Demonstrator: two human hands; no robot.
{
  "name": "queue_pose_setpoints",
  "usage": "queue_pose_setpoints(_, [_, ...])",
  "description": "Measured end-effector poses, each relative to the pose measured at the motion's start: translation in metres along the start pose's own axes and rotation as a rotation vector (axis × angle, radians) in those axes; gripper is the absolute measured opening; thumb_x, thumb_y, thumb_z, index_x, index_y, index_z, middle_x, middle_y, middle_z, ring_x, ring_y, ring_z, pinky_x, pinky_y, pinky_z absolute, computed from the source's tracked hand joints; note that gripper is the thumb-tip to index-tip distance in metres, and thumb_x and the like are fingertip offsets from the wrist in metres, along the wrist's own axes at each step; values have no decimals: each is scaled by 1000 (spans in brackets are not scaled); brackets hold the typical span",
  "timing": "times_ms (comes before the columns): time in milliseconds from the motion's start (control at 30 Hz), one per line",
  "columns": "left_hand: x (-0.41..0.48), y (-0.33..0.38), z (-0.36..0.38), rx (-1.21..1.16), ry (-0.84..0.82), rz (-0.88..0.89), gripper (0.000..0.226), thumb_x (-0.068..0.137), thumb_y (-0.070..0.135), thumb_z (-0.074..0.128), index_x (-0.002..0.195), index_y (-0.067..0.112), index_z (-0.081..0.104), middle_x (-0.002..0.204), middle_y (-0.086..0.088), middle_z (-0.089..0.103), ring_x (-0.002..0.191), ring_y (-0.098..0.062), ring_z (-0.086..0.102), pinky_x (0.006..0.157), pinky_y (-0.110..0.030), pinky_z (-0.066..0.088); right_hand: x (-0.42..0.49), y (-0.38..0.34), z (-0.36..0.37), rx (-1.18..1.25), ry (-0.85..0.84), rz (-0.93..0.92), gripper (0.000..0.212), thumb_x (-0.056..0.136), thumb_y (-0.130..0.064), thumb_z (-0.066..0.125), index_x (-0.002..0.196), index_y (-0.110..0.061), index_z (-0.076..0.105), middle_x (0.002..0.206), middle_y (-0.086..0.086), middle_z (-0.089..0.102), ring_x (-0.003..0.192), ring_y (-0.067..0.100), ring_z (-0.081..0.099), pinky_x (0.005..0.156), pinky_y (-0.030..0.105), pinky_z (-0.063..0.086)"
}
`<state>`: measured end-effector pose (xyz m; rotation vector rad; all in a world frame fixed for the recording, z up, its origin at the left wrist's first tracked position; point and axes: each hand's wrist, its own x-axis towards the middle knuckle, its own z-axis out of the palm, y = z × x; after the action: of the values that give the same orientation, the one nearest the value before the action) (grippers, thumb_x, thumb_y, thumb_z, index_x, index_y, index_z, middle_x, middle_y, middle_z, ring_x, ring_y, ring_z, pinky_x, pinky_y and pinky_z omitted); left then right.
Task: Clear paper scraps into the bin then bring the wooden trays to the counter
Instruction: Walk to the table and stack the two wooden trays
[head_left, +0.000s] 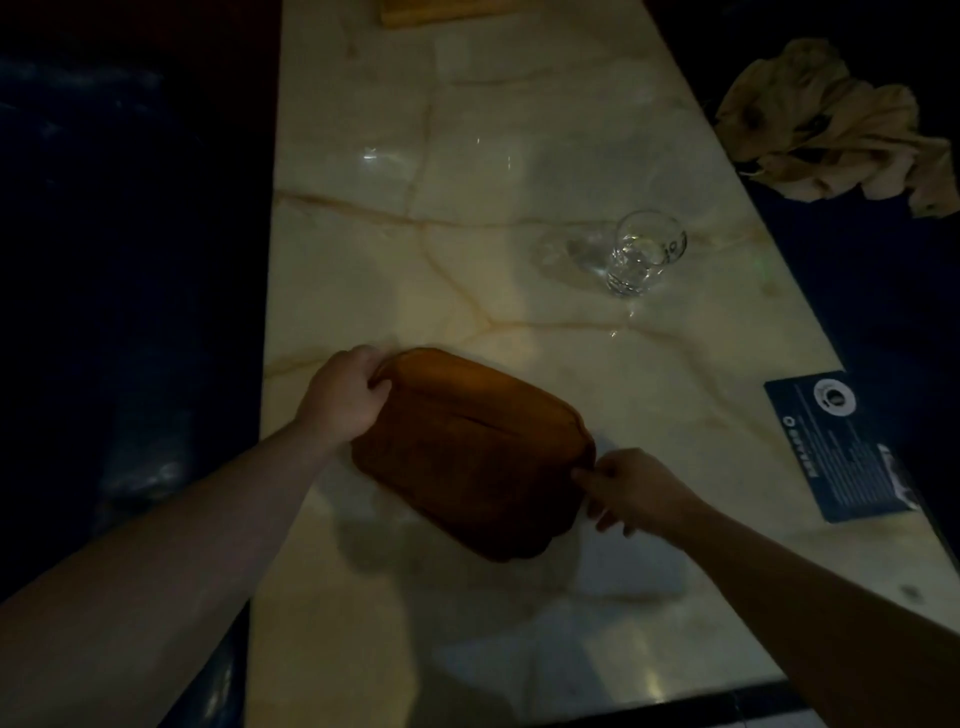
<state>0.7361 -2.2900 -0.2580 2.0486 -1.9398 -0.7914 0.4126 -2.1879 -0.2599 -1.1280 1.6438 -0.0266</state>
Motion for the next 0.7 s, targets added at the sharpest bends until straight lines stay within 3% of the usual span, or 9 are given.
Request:
queue_pose_setpoints(133, [-35,-25,3,53,23,-167,25,87,31,60,99,10,58,95,-14,67,86,-32,61,69,-37,48,20,-12,-26,-20,158,-91,25,90,-37,62,88,-12,60,73,6,73,56,18,71,42,28,50])
queue_pose_setpoints(267, [-46,-34,7,-8,-68,-303,31,91,39,55,85,10,61,78,-13,68,72,-31,64,68,-42,55,35,-27,-34,-172,134,-145,23,91,-33,62,87,-10,63,70,10,73,58,27,70,51,34,54])
queue_pose_setpoints(433, [-33,-35,2,18,-66,-298,33,94,27,49,75,4,63,72,-16,65,69,-33,63,62,-38,50,37,-31,-25,-371,100,-171,27,92,-32,58,74,-12,58,64,7,71,39,6,57,45,23,43])
queue_pose_setpoints(533, [-23,-32,-2,58,-75,-269,31,94,23,48,77,1,62,75,-18,65,73,-34,62,63,-37,48,31,-23,-12,-377,74,-163,29,93,-32,57,71,-12,56,59,2,68,40,0,57,46,22,42])
queue_pose_setpoints(700, [-23,-27,-3,108,-77,-217,23,94,21,49,88,1,60,82,-21,66,77,-37,63,70,-42,52,24,-16,-3,-315,77,-150,23,94,-28,54,78,-12,60,69,3,68,59,11,66,53,25,45])
